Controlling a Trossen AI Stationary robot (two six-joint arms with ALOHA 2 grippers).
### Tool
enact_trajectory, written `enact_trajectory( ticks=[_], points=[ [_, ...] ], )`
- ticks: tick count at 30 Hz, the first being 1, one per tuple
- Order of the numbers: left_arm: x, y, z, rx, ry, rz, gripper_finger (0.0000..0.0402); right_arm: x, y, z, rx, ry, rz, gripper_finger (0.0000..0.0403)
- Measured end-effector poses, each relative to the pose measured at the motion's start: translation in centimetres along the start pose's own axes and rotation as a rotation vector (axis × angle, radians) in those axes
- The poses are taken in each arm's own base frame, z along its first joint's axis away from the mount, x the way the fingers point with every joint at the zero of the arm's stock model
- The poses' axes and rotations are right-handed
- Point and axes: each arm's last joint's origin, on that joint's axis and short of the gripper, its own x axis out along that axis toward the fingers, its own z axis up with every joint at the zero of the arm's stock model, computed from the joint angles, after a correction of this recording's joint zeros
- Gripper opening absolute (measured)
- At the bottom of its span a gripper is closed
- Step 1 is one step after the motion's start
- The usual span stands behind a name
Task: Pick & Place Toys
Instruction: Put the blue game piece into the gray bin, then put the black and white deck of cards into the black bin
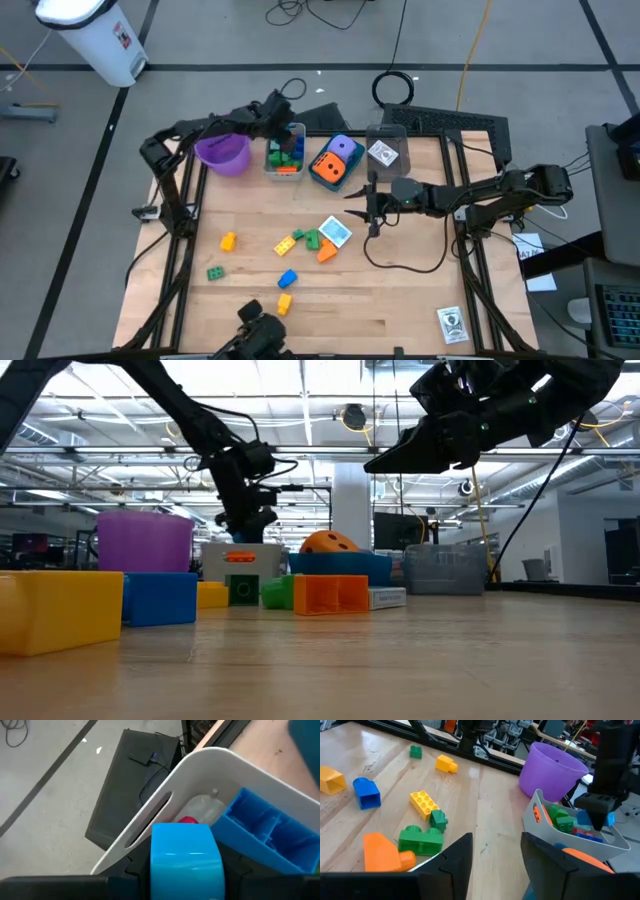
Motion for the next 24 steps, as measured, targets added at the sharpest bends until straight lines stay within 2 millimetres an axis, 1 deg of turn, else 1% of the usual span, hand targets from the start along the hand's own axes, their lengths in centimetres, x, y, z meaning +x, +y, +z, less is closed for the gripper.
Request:
enact_trajectory(
  ticks=[4, 8, 10, 14, 18, 21, 24],
  points=[
    [-0.5, 0.1, 0.9, 0.016, -0.01, 0.001, 0.0145, 0.0, 0.0, 0.0, -0.001, 0.005, 0.002, 0.0156],
    [-2.0, 0.3, 2.2, 0.018, -0.066, 0.01, 0.0157, 0.0, 0.0, -0.1, -0.003, 0.008, 0.003, 0.0155],
    [-2.3, 0.4, 2.4, 0.015, -0.062, 0.012, 0.0176, 0.0, 0.0, -0.1, -0.002, 0.009, 0.003, 0.0155],
    [-2.4, 0.2, 2.3, 0.022, -0.031, 0.006, 0.0224, 0.0, 0.0, -0.2, -0.002, 0.023, 0.0, 0.0155],
    [-2.7, -0.1, 2.0, 0.073, -0.002, 0.001, 0.0263, 0.0, -0.4, -0.5, 0.004, 0.044, -0.014, 0.0155],
    [-4.2, -0.1, 2.5, 0.091, -0.047, 0.004, 0.028, 0.0, -1.0, -0.9, 0.028, 0.071, -0.029, 0.0155],
    [-6.9, -0.2, 3.2, 0.089, -0.125, 0.01, 0.0288, -0.1, -1.5, -1.4, 0.053, 0.102, -0.046, 0.0155]
  ],
)
